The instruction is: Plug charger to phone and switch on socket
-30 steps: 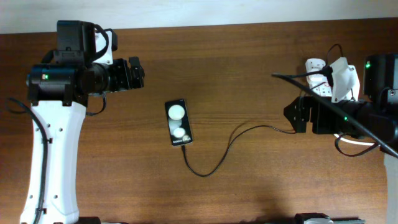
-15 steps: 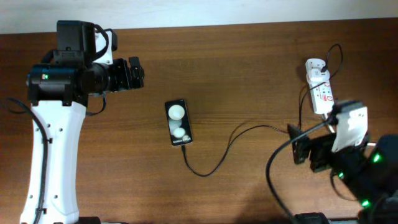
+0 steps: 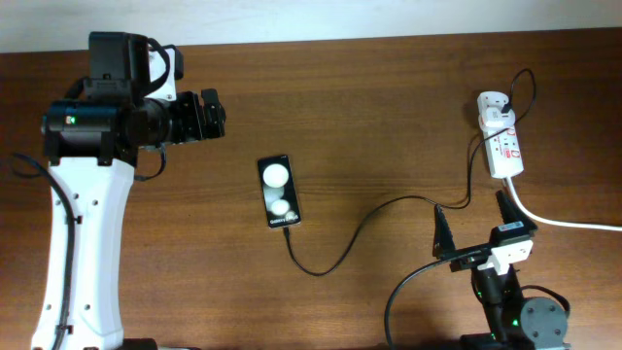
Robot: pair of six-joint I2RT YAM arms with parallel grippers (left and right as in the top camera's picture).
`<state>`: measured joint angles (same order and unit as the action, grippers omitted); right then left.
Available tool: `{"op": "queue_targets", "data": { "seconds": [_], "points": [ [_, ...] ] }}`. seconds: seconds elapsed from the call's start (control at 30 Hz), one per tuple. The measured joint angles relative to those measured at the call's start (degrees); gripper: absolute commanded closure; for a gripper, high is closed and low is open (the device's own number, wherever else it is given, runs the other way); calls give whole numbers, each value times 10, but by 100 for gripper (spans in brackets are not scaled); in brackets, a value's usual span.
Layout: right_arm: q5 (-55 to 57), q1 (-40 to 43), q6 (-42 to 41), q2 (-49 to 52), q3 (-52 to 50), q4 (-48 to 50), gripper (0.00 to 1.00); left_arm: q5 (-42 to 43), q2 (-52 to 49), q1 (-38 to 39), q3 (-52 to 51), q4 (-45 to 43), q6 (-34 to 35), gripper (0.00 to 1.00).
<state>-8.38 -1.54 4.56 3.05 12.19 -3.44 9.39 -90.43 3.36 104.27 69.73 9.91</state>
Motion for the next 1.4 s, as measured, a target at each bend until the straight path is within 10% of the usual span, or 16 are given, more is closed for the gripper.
{"op": "queue_targets", "data": {
  "seconds": [1.4],
  "points": [
    [-7,0,-3,-22,-116,0,1,0,0,0,0,33,0,1]
  ]
}}
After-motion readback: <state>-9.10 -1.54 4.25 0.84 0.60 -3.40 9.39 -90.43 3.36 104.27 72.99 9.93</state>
